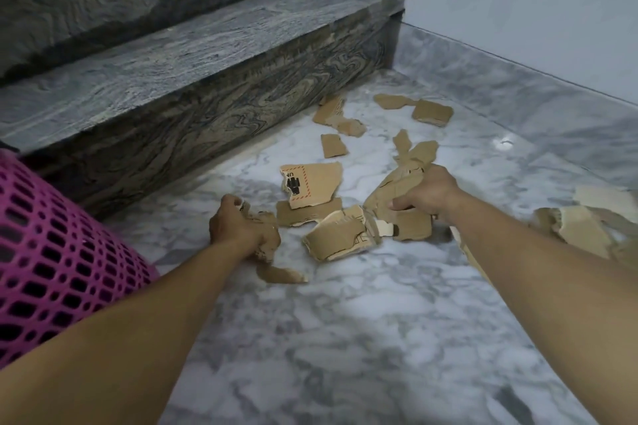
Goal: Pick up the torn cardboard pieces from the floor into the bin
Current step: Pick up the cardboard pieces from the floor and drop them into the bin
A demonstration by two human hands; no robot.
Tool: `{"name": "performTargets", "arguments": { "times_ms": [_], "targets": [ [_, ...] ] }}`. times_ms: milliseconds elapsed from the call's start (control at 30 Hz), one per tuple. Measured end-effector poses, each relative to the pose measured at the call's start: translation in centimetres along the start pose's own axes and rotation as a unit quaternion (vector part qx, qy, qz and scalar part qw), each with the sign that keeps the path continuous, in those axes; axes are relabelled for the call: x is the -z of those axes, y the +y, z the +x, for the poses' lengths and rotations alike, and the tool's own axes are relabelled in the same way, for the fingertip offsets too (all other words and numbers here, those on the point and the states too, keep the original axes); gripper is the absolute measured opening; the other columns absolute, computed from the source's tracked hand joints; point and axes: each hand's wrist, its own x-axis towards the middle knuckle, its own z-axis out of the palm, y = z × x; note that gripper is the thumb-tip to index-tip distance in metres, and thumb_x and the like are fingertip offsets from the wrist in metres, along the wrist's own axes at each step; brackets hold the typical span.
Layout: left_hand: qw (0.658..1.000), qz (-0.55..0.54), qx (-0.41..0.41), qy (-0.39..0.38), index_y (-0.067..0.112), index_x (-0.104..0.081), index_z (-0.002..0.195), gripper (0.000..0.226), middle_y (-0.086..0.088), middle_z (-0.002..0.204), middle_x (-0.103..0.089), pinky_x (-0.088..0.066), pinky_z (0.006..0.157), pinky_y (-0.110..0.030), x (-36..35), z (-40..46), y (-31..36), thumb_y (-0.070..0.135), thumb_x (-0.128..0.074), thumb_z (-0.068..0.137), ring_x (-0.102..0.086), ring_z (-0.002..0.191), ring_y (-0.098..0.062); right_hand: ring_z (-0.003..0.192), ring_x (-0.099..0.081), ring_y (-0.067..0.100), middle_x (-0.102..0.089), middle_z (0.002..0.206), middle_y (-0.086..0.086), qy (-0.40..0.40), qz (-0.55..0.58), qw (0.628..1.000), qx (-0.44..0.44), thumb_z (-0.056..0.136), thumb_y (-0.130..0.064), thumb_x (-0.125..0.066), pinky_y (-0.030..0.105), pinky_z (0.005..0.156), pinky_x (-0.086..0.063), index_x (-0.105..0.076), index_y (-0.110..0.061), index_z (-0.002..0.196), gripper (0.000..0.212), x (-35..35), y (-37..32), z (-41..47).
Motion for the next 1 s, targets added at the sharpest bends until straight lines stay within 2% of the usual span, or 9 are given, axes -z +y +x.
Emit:
{"name": "performTargets", "arguments": {
  "times_ms": [100,200,300,367,500,600,700,833,1000],
  "targets": [
    [0.999,-0.025,0.008,-0.027,0.011,-0.056,0.121,0.066,-0.011,0.125,-0.061,-0.048,0.086,-0.029,0.2,-1.0,-0.2,0.001,-0.086,0.063,-0.059,0.108,-0.028,0.108,-0.056,0.029,-0.058,0.114,0.008,-0.029,0.031,0.999,0.004,0.058,-0.022,-0.094,0.038,0.085,-0.053,-0.049,-0.005,0.118,0.077,-0.1,-0.1,-1.1],
    [0.992,-0.107,0.023,-0.055,0.003,-0.050,0.135,0.086,-0.010,0.132,-0.059,-0.047,0.101,-0.032,0.3,-1.9,-0.5,-0.004,-0.089,0.058,-0.059,0.117,-0.026,0.099,-0.063,0.025,-0.064,0.110,0.008,-0.070,0.072,0.995,0.004,0.054,-0.016,-0.095,0.032,0.073,-0.055,-0.054,-0.008,0.115,0.074,0.5,-0.6,-2.3],
    [0.983,-0.162,0.022,-0.088,-0.003,-0.049,0.135,0.084,-0.010,0.129,-0.060,-0.046,0.101,-0.031,0.8,-3.2,-0.3,-0.010,-0.086,0.059,-0.059,0.117,-0.026,0.094,-0.068,0.025,-0.068,0.107,0.008,-0.100,0.074,0.992,0.003,0.047,-0.014,-0.097,0.039,0.081,-0.059,-0.055,-0.009,0.119,0.084,1.7,-1.4,-4.0],
    [0.978,-0.170,0.021,-0.120,-0.002,-0.053,0.131,0.083,-0.011,0.127,-0.063,-0.053,0.094,-0.038,1.6,-3.9,0.2,-0.008,-0.088,0.057,-0.062,0.110,-0.026,0.093,-0.069,0.026,-0.067,0.107,0.010,-0.104,0.078,0.992,0.008,0.048,-0.012,-0.097,0.044,0.084,-0.059,-0.049,-0.008,0.114,0.082,2.6,-2.2,-5.2],
    [0.972,-0.165,0.000,-0.168,-0.001,-0.061,0.116,0.057,-0.015,0.100,-0.070,-0.061,0.060,-0.035,4.6,-6.2,2.4,-0.011,-0.083,0.064,-0.069,0.082,-0.028,0.087,-0.073,0.030,-0.071,0.102,0.017,-0.098,0.096,0.990,0.029,0.054,-0.004,-0.094,0.046,0.080,-0.060,-0.052,-0.004,0.114,0.073,5.0,-4.7,-8.9],
    [0.970,-0.158,-0.031,-0.181,0.000,-0.063,0.103,0.041,-0.016,0.093,-0.070,-0.061,0.056,-0.038,7.6,-8.2,4.8,-0.012,-0.079,0.068,-0.069,0.076,-0.028,0.084,-0.074,0.029,-0.073,0.099,0.017,-0.096,0.097,0.989,0.051,0.054,-0.004,-0.093,0.045,0.077,-0.060,-0.054,0.000,0.118,0.075,6.7,-7.0,-12.0],
    [0.971,-0.155,-0.075,-0.163,0.001,-0.066,0.100,0.039,-0.017,0.096,-0.071,-0.061,0.069,-0.046,12.8,-10.8,7.1,-0.008,-0.083,0.066,-0.071,0.081,-0.031,0.083,-0.074,0.030,-0.073,0.097,0.017,-0.072,0.098,0.989,0.083,0.051,-0.007,-0.095,0.048,0.076,-0.060,-0.056,0.000,0.115,0.075,8.2,-10.4,-16.5],
    [0.970,-0.149,-0.125,-0.148,0.001,-0.064,0.109,0.047,-0.011,0.091,-0.068,-0.060,0.055,-0.032,19.5,-14.3,9.6,-0.006,-0.083,0.067,-0.068,0.071,-0.020,0.080,-0.074,0.029,-0.074,0.093,0.017,-0.045,0.114,0.985,0.118,0.049,-0.008,-0.096,0.055,0.079,-0.058,-0.059,-0.003,0.113,0.074,9.2,-14.0,-21.1],
    [0.973,-0.154,-0.147,-0.087,-0.001,-0.065,0.104,0.048,-0.012,0.084,-0.068,-0.054,0.040,-0.026,31.3,-18.7,8.7,-0.004,-0.087,0.061,-0.066,0.064,-0.020,0.069,-0.066,0.017,-0.068,0.090,0.010,-0.007,0.104,0.978,0.180,0.058,-0.015,-0.094,0.023,0.052,-0.051,-0.059,-0.003,0.107,0.061,8.1,-21.4,-29.5]
  ]
}}
